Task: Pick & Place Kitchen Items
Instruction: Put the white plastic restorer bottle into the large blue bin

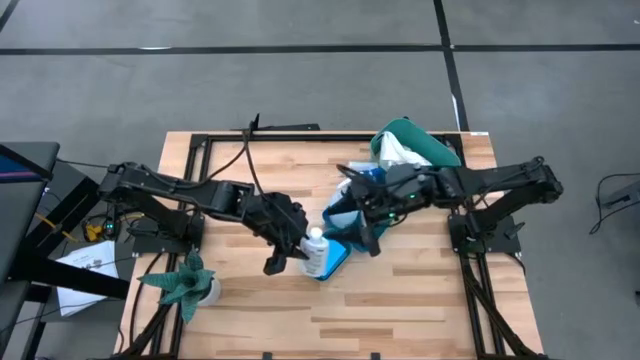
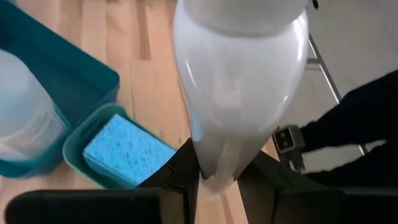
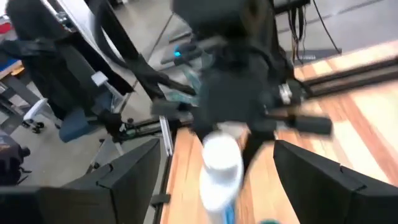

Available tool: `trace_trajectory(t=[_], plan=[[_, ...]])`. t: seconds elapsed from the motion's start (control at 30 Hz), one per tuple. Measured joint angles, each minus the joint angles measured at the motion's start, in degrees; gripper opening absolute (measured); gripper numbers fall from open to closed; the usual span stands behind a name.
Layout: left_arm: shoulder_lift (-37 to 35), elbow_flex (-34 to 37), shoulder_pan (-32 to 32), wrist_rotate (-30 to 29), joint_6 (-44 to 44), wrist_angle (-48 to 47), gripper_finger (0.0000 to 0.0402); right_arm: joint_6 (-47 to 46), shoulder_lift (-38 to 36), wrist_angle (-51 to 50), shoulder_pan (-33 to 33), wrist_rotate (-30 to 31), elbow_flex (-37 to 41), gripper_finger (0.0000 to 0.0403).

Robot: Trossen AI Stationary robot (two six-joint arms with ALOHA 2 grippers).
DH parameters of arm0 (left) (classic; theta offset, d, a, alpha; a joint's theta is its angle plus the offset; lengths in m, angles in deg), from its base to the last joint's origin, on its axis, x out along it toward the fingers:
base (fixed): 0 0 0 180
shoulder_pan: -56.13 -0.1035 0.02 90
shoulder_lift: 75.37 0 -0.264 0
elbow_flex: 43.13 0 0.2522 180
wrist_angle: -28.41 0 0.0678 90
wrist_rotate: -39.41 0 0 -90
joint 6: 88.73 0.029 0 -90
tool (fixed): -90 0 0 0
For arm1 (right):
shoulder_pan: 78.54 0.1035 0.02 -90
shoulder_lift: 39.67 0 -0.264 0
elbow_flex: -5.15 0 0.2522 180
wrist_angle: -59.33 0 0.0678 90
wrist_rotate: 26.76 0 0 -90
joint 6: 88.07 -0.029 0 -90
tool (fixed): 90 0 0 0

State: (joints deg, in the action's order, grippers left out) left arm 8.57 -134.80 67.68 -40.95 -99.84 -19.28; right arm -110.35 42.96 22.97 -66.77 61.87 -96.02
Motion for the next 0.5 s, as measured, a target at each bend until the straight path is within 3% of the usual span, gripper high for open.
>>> trace_trajectory(t=[0.5], plan=[[-4.11,-0.1,0.37,-0.6,5.25,-7.26,0.008,2.79,20.16,-22.85,0.07,-0.12,-27.31,0.0302]])
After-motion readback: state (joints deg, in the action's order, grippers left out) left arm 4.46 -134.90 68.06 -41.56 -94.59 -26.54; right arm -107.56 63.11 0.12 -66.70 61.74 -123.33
